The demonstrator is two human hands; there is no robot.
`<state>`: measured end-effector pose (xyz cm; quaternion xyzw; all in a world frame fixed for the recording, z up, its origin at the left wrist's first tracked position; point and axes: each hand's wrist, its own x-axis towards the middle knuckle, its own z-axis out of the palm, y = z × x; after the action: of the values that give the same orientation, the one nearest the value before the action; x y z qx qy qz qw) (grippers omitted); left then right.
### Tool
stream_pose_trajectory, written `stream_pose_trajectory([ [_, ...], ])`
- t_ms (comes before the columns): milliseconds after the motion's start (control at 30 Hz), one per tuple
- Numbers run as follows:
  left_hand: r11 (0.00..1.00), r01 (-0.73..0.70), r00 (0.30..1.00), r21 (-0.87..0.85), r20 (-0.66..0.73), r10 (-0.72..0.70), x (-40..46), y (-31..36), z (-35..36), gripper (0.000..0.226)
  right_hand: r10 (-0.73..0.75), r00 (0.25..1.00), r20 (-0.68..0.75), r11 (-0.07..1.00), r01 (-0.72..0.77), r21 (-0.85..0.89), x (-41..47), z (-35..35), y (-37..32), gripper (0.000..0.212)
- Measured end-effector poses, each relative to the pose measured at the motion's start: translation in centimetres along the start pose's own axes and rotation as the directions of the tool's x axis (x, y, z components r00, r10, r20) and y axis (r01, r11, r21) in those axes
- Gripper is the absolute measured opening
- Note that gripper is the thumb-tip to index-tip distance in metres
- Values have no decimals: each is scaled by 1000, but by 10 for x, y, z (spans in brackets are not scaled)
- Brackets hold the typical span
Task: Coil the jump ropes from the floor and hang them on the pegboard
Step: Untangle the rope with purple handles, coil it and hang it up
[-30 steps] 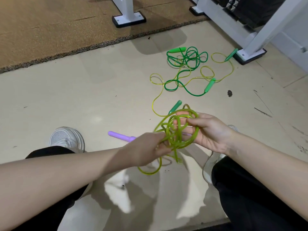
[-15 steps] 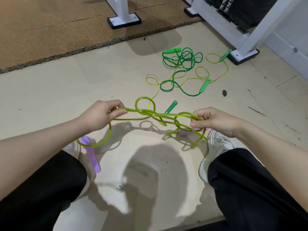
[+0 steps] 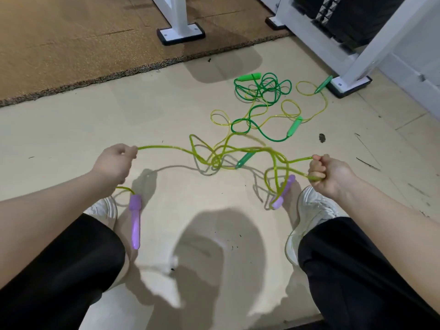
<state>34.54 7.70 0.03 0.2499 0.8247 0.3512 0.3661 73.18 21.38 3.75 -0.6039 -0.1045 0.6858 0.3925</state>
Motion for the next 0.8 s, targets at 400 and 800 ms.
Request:
stream_pose_trajectory([
  [400,686,198,980,700,-140,-140,14,-27,-12,18,-368,930,-12,482,180,-858,-2,-1,19,49],
  [800,954,119,969,276,-244,-50,5,-24,13,39,-35,961,274,-642,188,-743,-18,-11,89,49],
])
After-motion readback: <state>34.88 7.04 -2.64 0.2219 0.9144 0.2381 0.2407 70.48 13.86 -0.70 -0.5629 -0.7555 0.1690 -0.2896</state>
